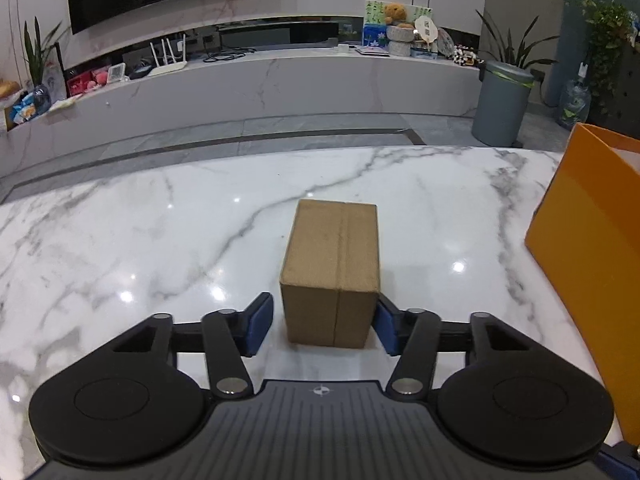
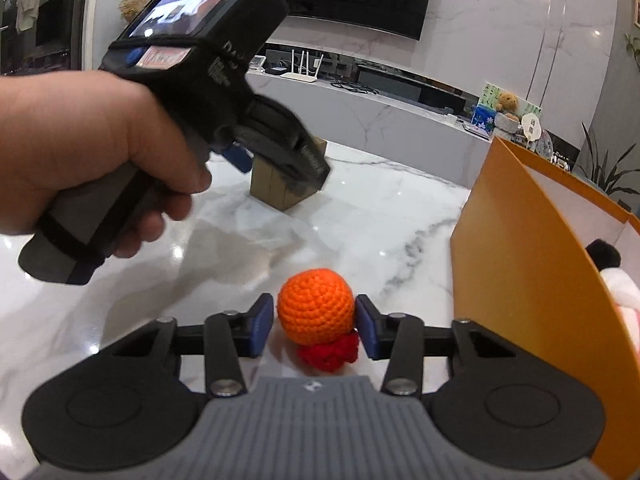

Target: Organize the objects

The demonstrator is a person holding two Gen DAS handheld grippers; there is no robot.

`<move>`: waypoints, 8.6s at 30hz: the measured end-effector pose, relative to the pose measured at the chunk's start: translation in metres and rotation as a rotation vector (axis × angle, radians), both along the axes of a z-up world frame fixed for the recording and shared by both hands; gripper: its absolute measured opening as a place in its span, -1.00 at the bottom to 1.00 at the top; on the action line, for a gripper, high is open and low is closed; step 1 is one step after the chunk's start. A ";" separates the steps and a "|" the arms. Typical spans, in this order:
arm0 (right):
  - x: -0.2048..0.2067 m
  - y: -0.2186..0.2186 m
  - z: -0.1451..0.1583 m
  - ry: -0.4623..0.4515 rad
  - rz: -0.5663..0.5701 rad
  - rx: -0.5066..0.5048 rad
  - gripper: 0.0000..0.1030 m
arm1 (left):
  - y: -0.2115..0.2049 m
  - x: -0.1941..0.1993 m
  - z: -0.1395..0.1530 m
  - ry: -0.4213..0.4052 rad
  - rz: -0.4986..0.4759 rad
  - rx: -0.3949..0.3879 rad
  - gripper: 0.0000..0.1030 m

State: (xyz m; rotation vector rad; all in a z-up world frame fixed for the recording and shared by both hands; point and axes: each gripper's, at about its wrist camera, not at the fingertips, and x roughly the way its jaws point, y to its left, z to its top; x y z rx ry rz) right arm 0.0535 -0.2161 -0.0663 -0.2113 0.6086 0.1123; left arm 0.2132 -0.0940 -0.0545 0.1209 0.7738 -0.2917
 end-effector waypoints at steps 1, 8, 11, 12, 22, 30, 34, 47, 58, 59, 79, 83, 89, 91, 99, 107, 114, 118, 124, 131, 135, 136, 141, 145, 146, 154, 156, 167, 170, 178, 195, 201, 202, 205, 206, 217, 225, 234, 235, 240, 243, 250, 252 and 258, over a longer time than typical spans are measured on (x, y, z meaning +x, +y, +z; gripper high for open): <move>0.001 -0.001 0.001 0.002 -0.002 0.008 -0.15 | 0.001 -0.001 0.000 0.000 -0.003 -0.004 0.08; 0.004 -0.006 0.001 0.018 -0.013 0.045 -0.16 | 0.008 -0.008 0.002 0.016 0.000 -0.005 0.00; 0.005 -0.007 0.000 0.019 -0.009 0.041 -0.16 | 0.017 -0.017 0.003 0.025 -0.002 -0.007 0.00; 0.005 -0.007 0.000 0.019 -0.009 0.039 -0.16 | 0.020 -0.021 0.003 0.027 0.000 -0.009 -0.01; 0.002 -0.007 0.000 0.023 0.007 0.034 -0.16 | 0.048 -0.082 0.007 0.060 -0.006 -0.008 -0.01; -0.009 -0.004 0.003 0.044 0.027 0.027 -0.17 | 0.047 -0.121 0.011 0.109 -0.012 -0.006 -0.01; -0.019 -0.004 0.004 0.052 0.058 0.033 -0.18 | 0.046 -0.141 0.011 0.112 -0.024 -0.005 -0.01; -0.054 -0.001 0.020 -0.001 0.116 0.021 -0.18 | 0.045 -0.167 0.024 0.148 -0.018 -0.027 -0.02; -0.058 -0.008 0.039 -0.026 0.089 0.068 -0.18 | 0.036 -0.174 0.051 0.100 -0.052 -0.023 -0.03; -0.057 -0.010 0.042 -0.029 0.085 0.080 -0.18 | 0.035 -0.174 0.054 0.095 -0.057 -0.022 -0.03; -0.069 -0.053 0.114 -0.155 0.036 0.032 -0.18 | -0.015 -0.166 0.122 -0.053 -0.152 -0.118 -0.03; -0.071 -0.073 0.131 -0.182 0.004 0.018 -0.18 | -0.039 -0.162 0.132 -0.072 -0.187 -0.144 -0.03; -0.080 -0.110 0.144 -0.189 -0.046 -0.010 -0.18 | -0.080 -0.158 0.133 -0.083 -0.264 -0.160 -0.03; -0.082 -0.121 0.143 -0.183 -0.063 -0.023 -0.18 | -0.094 -0.155 0.131 -0.086 -0.289 -0.154 -0.03; -0.077 -0.153 0.140 -0.165 -0.129 -0.033 -0.18 | -0.146 -0.145 0.124 -0.141 -0.403 -0.082 -0.03; -0.039 -0.181 0.138 -0.140 -0.173 -0.056 -0.18 | -0.186 -0.119 0.119 -0.145 -0.433 -0.030 -0.03; 0.003 -0.201 0.126 -0.048 -0.193 -0.093 -0.19 | -0.203 -0.096 0.097 -0.108 -0.428 0.063 -0.03; 0.024 -0.203 0.115 0.016 -0.183 -0.126 -0.19 | -0.204 -0.088 0.087 -0.083 -0.422 0.098 -0.03; 0.048 -0.207 0.101 0.078 -0.191 -0.133 -0.18 | -0.209 -0.078 0.076 -0.058 -0.418 0.162 -0.03; 0.062 -0.207 0.093 0.134 -0.192 -0.125 -0.18 | -0.204 -0.070 0.068 -0.006 -0.386 0.153 -0.03; 0.062 -0.207 0.090 0.145 -0.190 -0.125 -0.15 | -0.201 -0.068 0.068 0.004 -0.379 0.142 -0.02; 0.061 -0.206 0.090 0.145 -0.193 -0.129 -0.07 | -0.200 -0.067 0.068 0.006 -0.378 0.140 -0.01; 0.061 -0.208 0.091 0.129 -0.234 -0.148 0.29 | -0.196 -0.068 0.075 -0.036 -0.369 0.149 0.70; 0.056 -0.206 0.093 0.124 -0.242 -0.160 0.31 | -0.191 -0.068 0.084 -0.031 -0.379 0.121 0.79; 0.055 -0.207 0.095 0.120 -0.248 -0.160 0.31 | -0.190 -0.069 0.086 -0.036 -0.378 0.117 0.79; 0.030 -0.211 0.123 0.075 -0.302 -0.096 0.36 | -0.172 -0.081 0.109 -0.046 -0.342 0.003 0.81; 0.023 -0.211 0.130 0.063 -0.316 -0.071 0.36 | -0.167 -0.085 0.115 -0.058 -0.345 -0.007 0.81; -0.016 -0.208 0.159 0.021 -0.386 0.021 0.40 | -0.136 -0.098 0.142 -0.071 -0.274 -0.117 0.83; -0.027 -0.206 0.166 0.010 -0.392 0.035 0.41 | -0.129 -0.103 0.144 -0.076 -0.254 -0.136 0.83; -0.058 -0.201 0.178 -0.006 -0.403 0.086 0.69 | -0.116 -0.126 0.139 -0.059 -0.245 -0.170 0.84; -0.098 -0.194 0.157 0.051 -0.444 0.164 0.72 | -0.115 -0.175 0.108 0.050 -0.131 -0.036 0.86; -0.106 -0.192 0.146 0.069 -0.448 0.167 0.73 | -0.114 -0.184 0.100 0.060 -0.127 -0.022 0.86; -0.106 -0.193 0.145 0.071 -0.449 0.169 0.73 | -0.115 -0.186 0.099 0.061 -0.128 -0.020 0.86; -0.109 -0.195 0.141 0.077 -0.450 0.162 0.73 | -0.118 -0.190 0.096 0.066 -0.129 -0.018 0.86; -0.109 -0.195 0.141 0.076 -0.448 0.154 0.73 | -0.119 -0.191 0.096 0.068 -0.128 -0.019 0.86; -0.113 -0.195 0.142 0.069 -0.426 0.093 0.73 | -0.129 -0.193 0.091 0.091 -0.098 -0.019 0.86; -0.111 -0.198 0.138 0.077 -0.424 0.101 0.73 | -0.129 -0.193 0.089 0.095 -0.087 -0.021 0.86; -0.113 -0.195 0.139 0.074 -0.434 0.097 0.73 | -0.130 -0.193 0.092 0.088 -0.096 -0.020 0.86; -0.114 -0.195 0.139 0.074 -0.435 0.097 0.73 | -0.130 -0.193 0.092 0.088 -0.095 -0.021 0.86; -0.114 -0.192 0.137 0.077 -0.434 0.090 0.73 | -0.128 -0.194 0.091 0.093 -0.089 -0.024 0.86; -0.115 -0.190 0.137 0.078 -0.435 0.087 0.73 | -0.126 -0.194 0.090 0.094 -0.087 -0.023 0.86; -0.116 -0.191 0.135 0.083 -0.440 0.092 0.73 | -0.127 -0.194 0.090 0.093 -0.089 -0.014 0.86; -0.117 -0.191 0.135 0.083 -0.442 0.094 0.73 | -0.128 -0.195 0.090 0.091 -0.088 -0.013 0.85; -0.118 -0.193 0.134 0.084 -0.451 0.096 0.73 | -0.130 -0.196 0.091 0.083 -0.091 -0.006 0.85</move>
